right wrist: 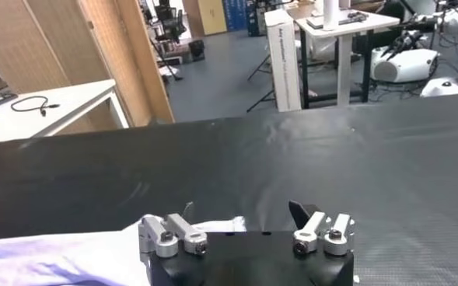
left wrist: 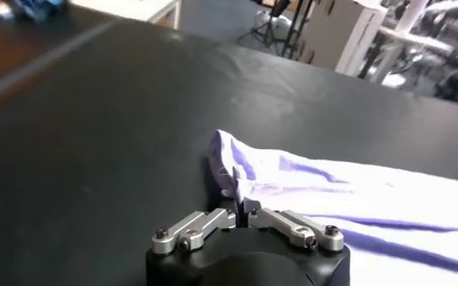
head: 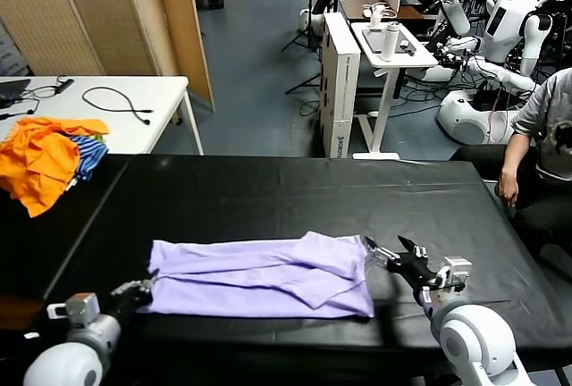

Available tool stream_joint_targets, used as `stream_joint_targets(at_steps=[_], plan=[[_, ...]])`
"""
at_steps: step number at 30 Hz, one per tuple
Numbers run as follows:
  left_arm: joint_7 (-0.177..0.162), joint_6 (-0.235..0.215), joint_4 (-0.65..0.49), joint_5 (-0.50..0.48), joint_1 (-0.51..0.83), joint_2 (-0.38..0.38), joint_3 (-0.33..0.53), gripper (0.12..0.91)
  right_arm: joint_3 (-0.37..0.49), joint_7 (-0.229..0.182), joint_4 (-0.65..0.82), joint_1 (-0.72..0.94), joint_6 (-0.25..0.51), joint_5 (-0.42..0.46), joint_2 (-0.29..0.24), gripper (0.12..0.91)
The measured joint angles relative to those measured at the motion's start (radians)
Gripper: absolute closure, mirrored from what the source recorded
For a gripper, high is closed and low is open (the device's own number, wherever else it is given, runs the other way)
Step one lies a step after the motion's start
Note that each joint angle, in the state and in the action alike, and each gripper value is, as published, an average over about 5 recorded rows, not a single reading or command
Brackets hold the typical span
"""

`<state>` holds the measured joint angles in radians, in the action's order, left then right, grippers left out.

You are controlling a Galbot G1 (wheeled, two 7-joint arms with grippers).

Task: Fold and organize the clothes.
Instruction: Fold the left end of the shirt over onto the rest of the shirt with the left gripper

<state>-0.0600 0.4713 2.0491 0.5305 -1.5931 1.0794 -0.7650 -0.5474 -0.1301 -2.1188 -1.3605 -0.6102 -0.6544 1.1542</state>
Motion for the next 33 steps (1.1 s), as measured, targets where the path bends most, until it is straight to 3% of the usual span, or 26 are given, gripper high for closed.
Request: stream_joint_targets(at_steps=[8,12,20,27,33], plan=[[0.022,-0.116,-0.039,-0.236,-0.049,-0.087,-0.108,0.846,0.007,0.000,0.003,-0.002,0.001,0.000,0.010,0.118],[0.018,-0.129,-0.034,-0.272,-0.064,-0.096,-0.135,0.846,0.013,0.000,-0.004,-0.008,0.001,0.001,0.017,0.118],[0.015,-0.091,0.067,-0.144,-0.034,-0.038,-0.042,0.846,-0.006,-0.001,-0.028,-0.038,0.001,0.006,0.020,0.118],[-0.030,-0.052,0.169,0.047,0.005,0.027,0.115,0.846,-0.008,-0.002,-0.030,-0.057,0.001,0.025,0.029,0.118],[-0.054,-0.037,0.232,0.106,0.016,0.064,0.237,0.846,-0.006,-0.002,-0.026,-0.062,0.001,0.036,0.033,0.118]])
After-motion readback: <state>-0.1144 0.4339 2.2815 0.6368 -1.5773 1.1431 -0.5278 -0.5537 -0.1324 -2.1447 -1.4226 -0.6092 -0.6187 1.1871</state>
